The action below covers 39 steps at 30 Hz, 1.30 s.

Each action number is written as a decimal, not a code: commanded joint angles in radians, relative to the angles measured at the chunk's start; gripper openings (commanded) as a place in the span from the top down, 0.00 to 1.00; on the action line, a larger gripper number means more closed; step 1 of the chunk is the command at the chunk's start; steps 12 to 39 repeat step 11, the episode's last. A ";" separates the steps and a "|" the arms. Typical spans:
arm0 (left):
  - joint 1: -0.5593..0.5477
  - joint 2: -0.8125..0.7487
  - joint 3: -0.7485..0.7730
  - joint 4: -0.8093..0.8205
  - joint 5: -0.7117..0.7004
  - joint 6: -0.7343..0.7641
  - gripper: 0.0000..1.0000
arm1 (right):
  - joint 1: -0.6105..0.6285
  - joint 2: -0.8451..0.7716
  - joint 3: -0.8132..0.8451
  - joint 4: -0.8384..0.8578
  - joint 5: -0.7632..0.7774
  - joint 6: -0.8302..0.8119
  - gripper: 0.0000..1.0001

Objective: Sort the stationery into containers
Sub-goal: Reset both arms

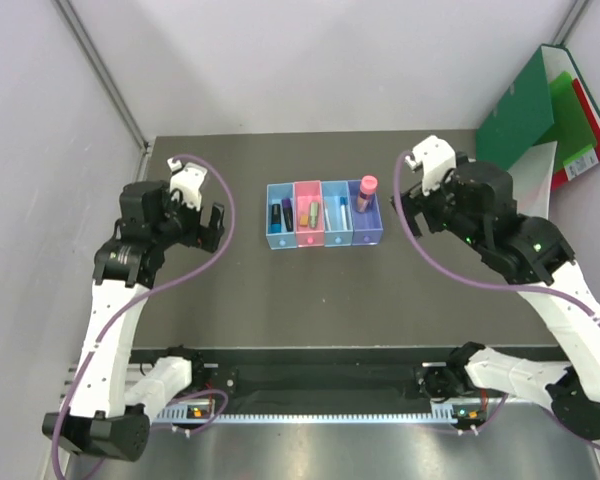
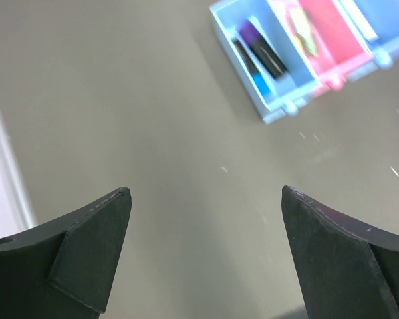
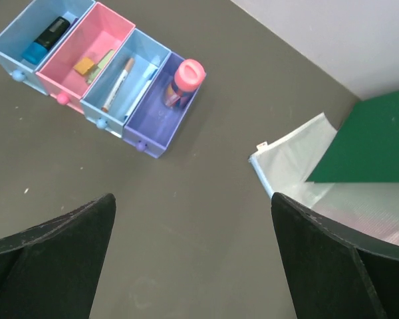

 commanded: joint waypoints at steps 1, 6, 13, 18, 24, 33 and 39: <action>0.004 -0.051 -0.020 -0.053 0.098 0.019 0.01 | -0.016 -0.051 -0.018 -0.029 -0.035 0.066 0.00; 0.004 -0.040 0.001 -0.064 0.094 0.005 0.01 | -0.019 -0.071 -0.038 -0.020 -0.019 0.034 0.00; 0.005 -0.046 -0.009 -0.052 0.085 -0.004 0.01 | -0.017 -0.077 -0.052 -0.005 -0.016 0.027 0.00; 0.005 -0.046 -0.009 -0.052 0.085 -0.004 0.01 | -0.017 -0.077 -0.052 -0.005 -0.016 0.027 0.00; 0.005 -0.046 -0.009 -0.052 0.085 -0.004 0.01 | -0.017 -0.077 -0.052 -0.005 -0.016 0.027 0.00; 0.005 -0.046 -0.009 -0.052 0.085 -0.004 0.01 | -0.017 -0.077 -0.052 -0.005 -0.016 0.027 0.00; 0.005 -0.046 -0.009 -0.052 0.085 -0.004 0.01 | -0.017 -0.077 -0.052 -0.005 -0.016 0.027 0.00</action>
